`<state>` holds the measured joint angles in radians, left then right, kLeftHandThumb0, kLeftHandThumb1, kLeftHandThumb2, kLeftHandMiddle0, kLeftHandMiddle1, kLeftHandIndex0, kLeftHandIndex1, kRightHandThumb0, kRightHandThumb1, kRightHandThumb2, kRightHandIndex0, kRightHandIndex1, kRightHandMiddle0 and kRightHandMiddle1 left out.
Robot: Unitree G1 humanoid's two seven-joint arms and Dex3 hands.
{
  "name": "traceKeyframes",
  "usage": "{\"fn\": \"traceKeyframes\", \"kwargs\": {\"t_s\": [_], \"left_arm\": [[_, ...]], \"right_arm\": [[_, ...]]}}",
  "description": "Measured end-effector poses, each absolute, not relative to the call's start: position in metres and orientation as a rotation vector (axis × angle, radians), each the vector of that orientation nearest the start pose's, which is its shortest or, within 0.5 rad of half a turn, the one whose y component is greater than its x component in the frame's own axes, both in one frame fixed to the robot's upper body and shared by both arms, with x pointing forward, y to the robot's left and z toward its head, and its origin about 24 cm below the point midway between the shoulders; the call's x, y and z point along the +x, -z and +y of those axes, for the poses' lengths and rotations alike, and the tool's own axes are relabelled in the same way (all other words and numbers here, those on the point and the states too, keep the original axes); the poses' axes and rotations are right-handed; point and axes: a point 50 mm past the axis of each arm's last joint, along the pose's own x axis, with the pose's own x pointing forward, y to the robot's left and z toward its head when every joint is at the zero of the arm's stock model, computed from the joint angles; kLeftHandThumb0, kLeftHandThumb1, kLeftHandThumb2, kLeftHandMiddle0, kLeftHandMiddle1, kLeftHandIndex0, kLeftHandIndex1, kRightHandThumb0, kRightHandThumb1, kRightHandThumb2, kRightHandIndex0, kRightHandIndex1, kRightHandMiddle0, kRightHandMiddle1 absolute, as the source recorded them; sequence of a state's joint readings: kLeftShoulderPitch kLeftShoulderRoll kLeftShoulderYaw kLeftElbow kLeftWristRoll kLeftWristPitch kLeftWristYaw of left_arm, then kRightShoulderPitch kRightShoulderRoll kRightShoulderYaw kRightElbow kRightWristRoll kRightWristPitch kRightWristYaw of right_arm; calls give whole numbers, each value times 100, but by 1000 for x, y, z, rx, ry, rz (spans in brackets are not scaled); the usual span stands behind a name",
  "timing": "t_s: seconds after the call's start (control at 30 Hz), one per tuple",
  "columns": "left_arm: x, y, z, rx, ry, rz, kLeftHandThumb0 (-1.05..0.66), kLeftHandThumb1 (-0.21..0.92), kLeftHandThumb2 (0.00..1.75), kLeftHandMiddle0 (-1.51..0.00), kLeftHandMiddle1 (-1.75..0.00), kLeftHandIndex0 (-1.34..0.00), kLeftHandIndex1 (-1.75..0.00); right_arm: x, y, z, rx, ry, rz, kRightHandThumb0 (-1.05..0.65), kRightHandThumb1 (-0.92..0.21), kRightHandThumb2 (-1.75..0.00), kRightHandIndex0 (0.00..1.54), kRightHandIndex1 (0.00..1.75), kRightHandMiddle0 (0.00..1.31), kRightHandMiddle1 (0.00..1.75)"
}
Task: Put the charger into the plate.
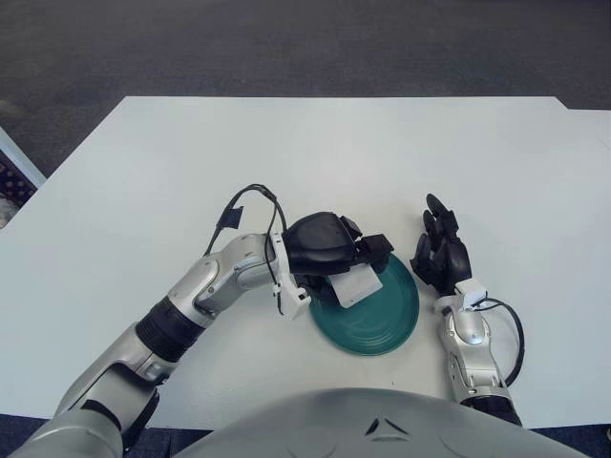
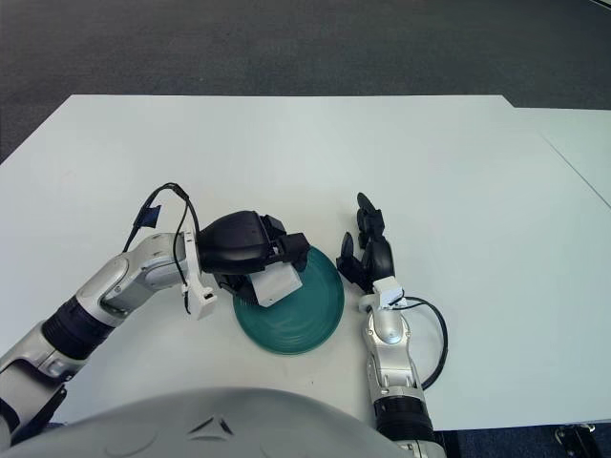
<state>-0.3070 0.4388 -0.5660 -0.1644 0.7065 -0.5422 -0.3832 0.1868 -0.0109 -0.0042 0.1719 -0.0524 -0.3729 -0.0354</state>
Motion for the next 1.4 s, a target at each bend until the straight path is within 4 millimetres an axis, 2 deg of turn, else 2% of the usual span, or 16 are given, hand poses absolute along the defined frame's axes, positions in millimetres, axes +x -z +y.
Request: {"fn": "traceKeyframes", "kwargs": {"t_s": [0.47,0.97,1.4], "left_arm": [[217,-81,35,1329,1168,-788,-46,40,121,-124,-175,-55,-175],[217,-77,24,1379,1170,-801,-48,33,129,-127,-175,-60,-175],[214,-71,21,1396,1202,-818,-46,38,124,-124,-175,-57,-175]], "right_arm": [[204,3,-160,-69,76,-21,-80,-92,-94,4,0,0,28],[204,3,-158,-107,99,-23,-80,-92,-95,5,1,0,28],[204,3,-158,-111,96,-22,-78,-92,-93,8,1,0,32]]}}
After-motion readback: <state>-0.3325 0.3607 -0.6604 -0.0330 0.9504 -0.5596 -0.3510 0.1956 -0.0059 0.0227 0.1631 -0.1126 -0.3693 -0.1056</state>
